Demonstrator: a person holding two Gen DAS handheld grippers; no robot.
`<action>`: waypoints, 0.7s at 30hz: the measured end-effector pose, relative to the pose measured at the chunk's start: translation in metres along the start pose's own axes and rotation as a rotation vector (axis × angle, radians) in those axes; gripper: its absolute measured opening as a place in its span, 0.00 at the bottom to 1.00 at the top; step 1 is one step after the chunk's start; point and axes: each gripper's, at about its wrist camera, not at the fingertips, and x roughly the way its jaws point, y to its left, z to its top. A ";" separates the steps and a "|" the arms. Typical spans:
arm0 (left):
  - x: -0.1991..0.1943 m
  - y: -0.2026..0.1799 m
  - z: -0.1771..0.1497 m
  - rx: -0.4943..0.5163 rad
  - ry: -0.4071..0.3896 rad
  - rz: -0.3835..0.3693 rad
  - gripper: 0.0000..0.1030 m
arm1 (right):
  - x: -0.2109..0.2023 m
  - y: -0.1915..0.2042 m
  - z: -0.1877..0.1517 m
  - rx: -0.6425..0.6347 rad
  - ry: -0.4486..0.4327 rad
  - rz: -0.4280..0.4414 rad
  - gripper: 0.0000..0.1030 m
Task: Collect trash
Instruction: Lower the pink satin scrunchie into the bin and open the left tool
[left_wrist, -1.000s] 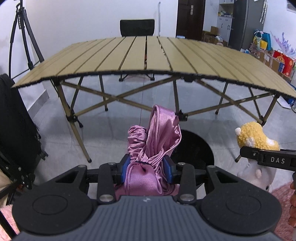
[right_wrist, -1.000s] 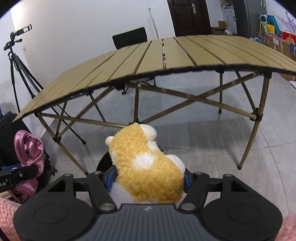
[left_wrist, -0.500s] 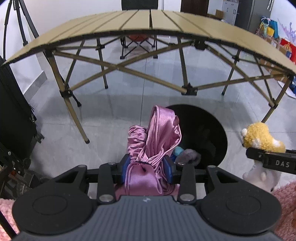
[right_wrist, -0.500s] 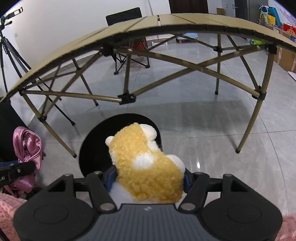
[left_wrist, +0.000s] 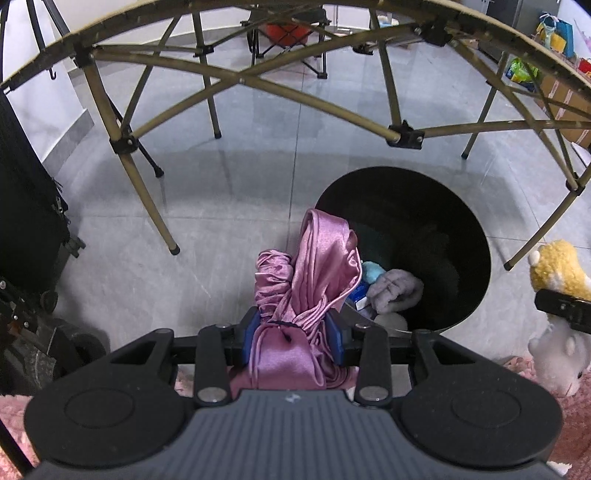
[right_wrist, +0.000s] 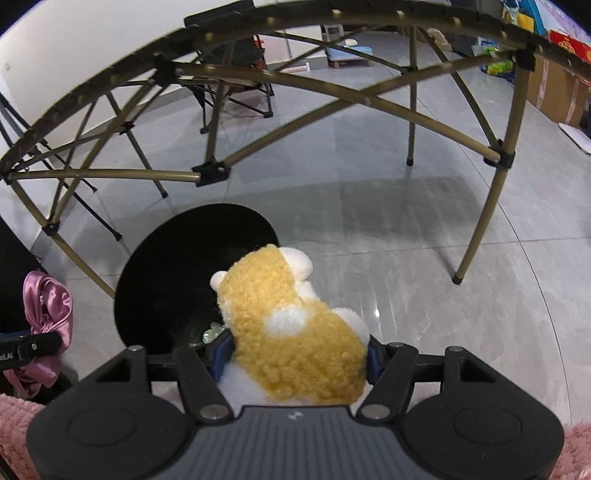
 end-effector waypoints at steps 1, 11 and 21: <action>0.002 0.001 0.000 -0.002 0.003 0.001 0.37 | 0.002 -0.002 0.000 0.005 0.004 -0.003 0.63; 0.026 0.014 0.001 -0.034 0.051 0.033 0.37 | 0.017 -0.010 -0.002 0.023 0.039 -0.035 0.63; 0.042 0.032 0.004 -0.083 0.092 0.073 0.37 | 0.029 -0.009 -0.003 0.022 0.071 -0.049 0.63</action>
